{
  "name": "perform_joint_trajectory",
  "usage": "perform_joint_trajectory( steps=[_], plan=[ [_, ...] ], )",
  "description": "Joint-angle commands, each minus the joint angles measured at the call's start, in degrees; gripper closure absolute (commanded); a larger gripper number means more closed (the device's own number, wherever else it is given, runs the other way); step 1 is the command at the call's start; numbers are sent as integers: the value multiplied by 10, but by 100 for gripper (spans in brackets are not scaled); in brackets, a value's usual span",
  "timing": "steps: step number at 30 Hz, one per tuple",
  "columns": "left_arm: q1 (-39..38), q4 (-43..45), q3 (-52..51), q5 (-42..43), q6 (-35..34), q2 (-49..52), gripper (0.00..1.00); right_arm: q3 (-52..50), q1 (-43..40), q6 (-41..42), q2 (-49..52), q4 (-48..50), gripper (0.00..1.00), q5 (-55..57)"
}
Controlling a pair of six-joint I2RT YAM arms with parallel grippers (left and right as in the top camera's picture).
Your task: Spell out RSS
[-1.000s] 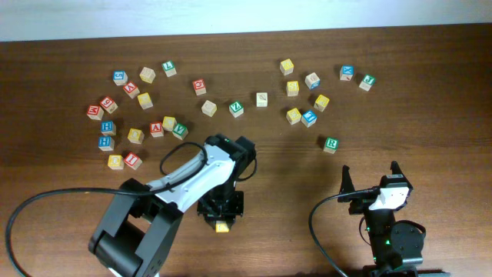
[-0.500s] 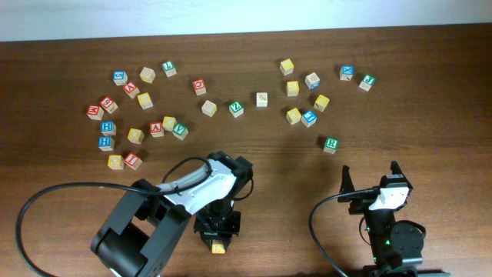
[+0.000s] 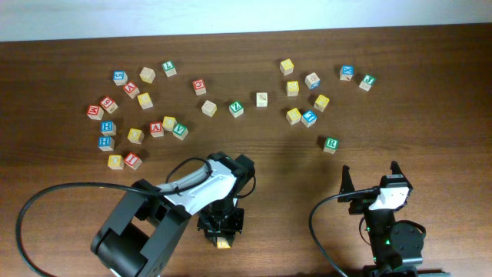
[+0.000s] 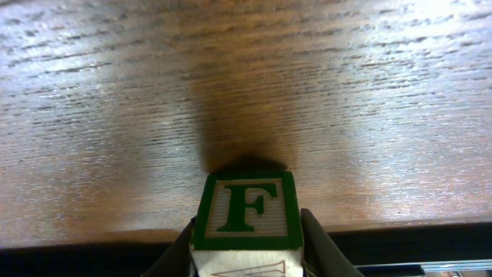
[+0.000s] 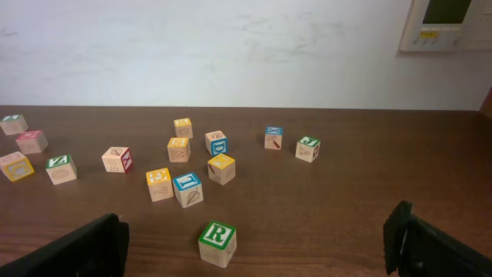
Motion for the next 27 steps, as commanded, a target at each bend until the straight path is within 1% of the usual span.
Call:
perform_joint_trajectory(
  steps=[1, 2, 7, 12, 14, 18, 22, 27],
  plan=[
    [-1, 7, -2, -10, 7, -3, 79, -5, -4, -2, -4, -1, 2, 5],
    [-1, -20, -2, -5, 8, -3, 79, -5, -4, -2, -4, -1, 2, 5],
    [-1, -97, -2, -2, 32, -3, 78, -5, -4, -2, -4, -1, 2, 5],
    [-1, -127, -2, 0, 54, -3, 77, -5, -4, -2, -4, -1, 2, 5],
    [-2, -125, -5, 7, 54, -3, 77, -5, -4, -2, -4, -1, 2, 5],
    [-2, -92, -40, 43, 54, -3, 77, -5, -4, -2, -4, -1, 2, 5],
    [-2, -78, -64, 47, 54, -3, 76, -5, -4, -2, -4, -1, 2, 5],
    [-1, -57, -64, 47, 54, -3, 75, -5, -4, -2, -4, -1, 2, 5]
  ],
)
